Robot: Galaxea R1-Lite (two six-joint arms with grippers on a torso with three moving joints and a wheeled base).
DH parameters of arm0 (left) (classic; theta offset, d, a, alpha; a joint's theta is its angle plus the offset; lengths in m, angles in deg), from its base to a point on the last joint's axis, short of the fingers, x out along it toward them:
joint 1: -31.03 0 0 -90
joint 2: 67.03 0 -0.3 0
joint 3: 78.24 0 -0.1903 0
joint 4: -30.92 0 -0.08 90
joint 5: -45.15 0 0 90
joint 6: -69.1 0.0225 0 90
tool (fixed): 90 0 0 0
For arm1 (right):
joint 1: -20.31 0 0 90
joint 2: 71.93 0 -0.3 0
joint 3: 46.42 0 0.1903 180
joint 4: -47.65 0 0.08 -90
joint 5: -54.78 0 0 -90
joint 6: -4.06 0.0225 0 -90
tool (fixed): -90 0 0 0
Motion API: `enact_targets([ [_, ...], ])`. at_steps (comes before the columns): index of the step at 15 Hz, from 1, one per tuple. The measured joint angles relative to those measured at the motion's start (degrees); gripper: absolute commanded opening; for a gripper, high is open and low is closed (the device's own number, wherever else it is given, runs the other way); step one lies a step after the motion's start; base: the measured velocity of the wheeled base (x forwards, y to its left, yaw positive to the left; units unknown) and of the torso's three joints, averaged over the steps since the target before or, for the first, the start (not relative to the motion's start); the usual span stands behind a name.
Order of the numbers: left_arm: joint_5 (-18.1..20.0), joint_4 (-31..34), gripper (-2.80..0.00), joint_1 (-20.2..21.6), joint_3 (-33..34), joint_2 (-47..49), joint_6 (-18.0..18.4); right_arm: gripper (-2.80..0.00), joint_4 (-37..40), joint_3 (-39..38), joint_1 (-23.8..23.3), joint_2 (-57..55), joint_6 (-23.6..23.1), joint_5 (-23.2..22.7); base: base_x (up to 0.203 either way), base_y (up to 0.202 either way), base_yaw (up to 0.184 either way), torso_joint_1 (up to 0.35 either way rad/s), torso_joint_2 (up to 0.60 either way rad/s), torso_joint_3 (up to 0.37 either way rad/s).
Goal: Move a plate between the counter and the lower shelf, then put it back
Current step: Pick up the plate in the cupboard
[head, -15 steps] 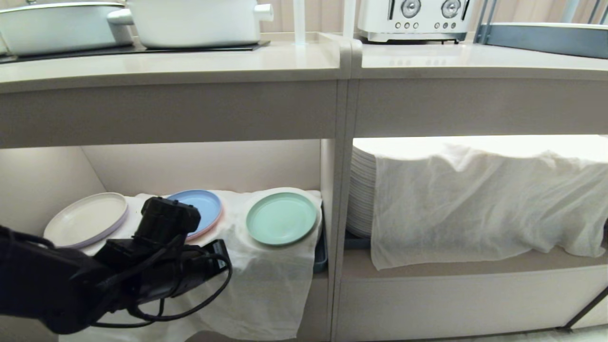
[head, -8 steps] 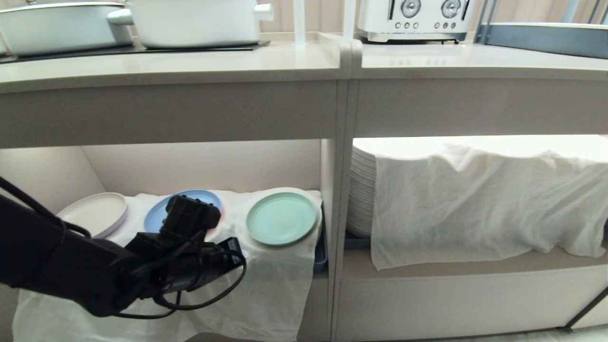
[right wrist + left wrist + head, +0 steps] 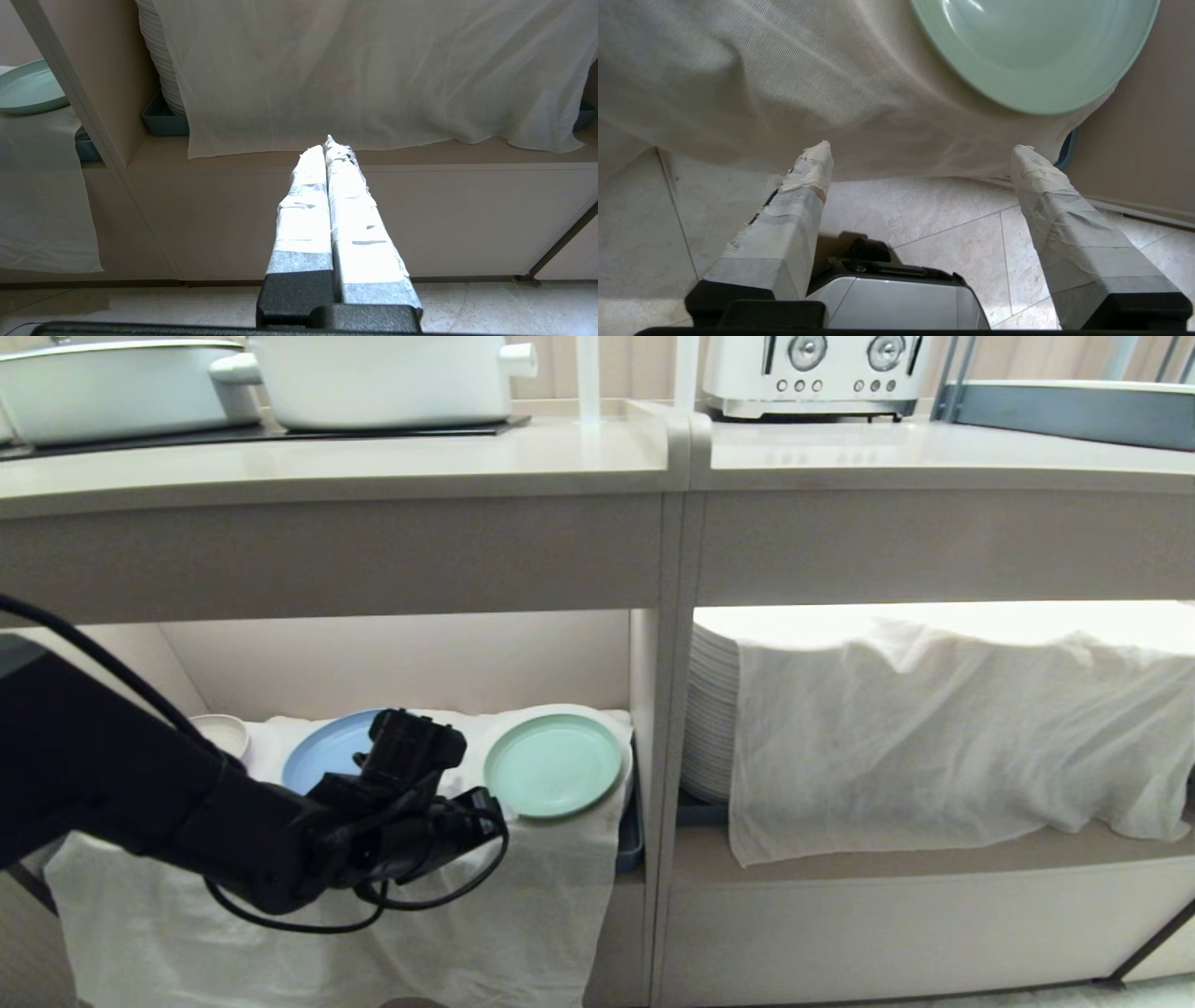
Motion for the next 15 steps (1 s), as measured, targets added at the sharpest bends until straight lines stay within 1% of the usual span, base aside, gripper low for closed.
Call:
enact_targets([
  [3,-1.55,0.00,0.00,0.15,-3.24,2.31,-0.26,-2.80,-0.02,0.00,0.00,0.00,-0.01,0.01,0.000,0.000,0.000,0.000,0.00,0.000],
  [6,-2.45,0.00,0.00,0.11,-6.94,4.37,-3.26,-2.80,0.00,0.00,0.00,0.00,0.00,0.01,0.000,0.000,0.000,0.000,0.00,0.000],
  [7,-2.42,0.03,0.00,0.09,-7.64,4.87,-3.51,-2.80,0.00,0.00,0.00,0.00,0.00,0.01,0.000,0.000,0.000,0.000,0.00,0.000],
  [11,-2.36,0.01,0.00,0.15,-8.43,6.34,-3.61,-2.80,0.00,0.00,0.00,0.00,-0.01,0.04,0.000,0.000,0.000,0.000,0.00,0.000],
  [15,-2.78,-0.03,0.00,0.26,-11.88,8.68,-3.73,-2.80,0.00,0.00,0.00,0.00,0.00,0.04,0.000,0.000,0.000,0.000,0.00,0.000],
])
